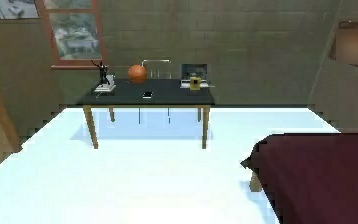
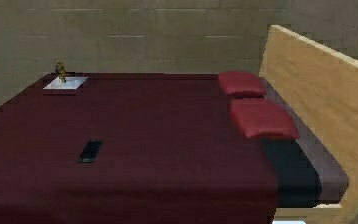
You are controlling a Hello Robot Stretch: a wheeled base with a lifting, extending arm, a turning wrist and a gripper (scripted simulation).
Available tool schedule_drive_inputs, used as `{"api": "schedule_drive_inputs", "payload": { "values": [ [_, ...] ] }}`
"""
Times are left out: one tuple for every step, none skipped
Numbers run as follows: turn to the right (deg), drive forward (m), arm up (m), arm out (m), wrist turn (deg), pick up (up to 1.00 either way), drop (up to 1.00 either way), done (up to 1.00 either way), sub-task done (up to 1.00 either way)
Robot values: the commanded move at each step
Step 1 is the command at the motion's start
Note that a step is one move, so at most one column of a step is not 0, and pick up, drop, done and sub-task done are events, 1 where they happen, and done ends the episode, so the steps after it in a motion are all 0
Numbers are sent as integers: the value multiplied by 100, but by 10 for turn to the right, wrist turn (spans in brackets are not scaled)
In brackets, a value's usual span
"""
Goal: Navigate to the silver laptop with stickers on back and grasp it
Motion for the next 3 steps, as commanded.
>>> {"api": "schedule_drive_inputs", "payload": {
  "values": [
    [0, 100, 0, 0, 0, 0, 0, 0, 0],
    [0, 45, 0, 0, 0, 0, 0, 0, 0],
    [-450, 0, 0, 0, 0, 0, 0, 0, 0]
  ]
}}
